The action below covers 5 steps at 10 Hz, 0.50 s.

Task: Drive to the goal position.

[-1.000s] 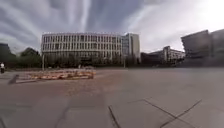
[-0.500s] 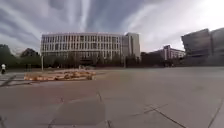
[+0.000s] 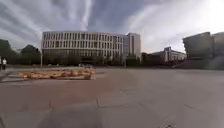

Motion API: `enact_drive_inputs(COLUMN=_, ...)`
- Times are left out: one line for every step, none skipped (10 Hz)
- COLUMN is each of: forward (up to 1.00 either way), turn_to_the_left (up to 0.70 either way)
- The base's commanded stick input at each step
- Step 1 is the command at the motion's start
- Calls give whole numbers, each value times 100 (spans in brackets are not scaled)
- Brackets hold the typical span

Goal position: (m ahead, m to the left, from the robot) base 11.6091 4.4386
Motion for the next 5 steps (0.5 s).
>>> enact_drive_inputs(forward=85, turn_to_the_left=0)
enact_drive_inputs(forward=85, turn_to_the_left=0)
enact_drive_inputs(forward=85, turn_to_the_left=0)
enact_drive_inputs(forward=85, turn_to_the_left=0)
enact_drive_inputs(forward=85, turn_to_the_left=0)
